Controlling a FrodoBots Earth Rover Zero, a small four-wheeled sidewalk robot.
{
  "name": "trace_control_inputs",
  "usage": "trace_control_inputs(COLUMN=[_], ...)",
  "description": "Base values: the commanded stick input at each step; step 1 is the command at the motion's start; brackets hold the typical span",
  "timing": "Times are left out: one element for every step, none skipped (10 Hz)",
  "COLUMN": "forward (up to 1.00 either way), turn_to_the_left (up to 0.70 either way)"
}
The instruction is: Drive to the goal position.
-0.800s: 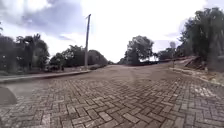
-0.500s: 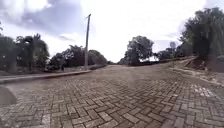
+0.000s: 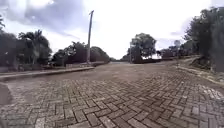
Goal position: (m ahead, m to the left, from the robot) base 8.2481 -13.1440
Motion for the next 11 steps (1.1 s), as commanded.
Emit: trace_control_inputs(forward=[0.7, 0.7, 0.7, 0.7, 0.7, 0.7, 0.7, 0.7, 0.7, 0.7, 0.7], turn_to_the_left=[0.0, 0.0, 0.0, 0.0, 0.0, 0.0, 0.0, 0.0, 0.0, -0.2, -0.27])
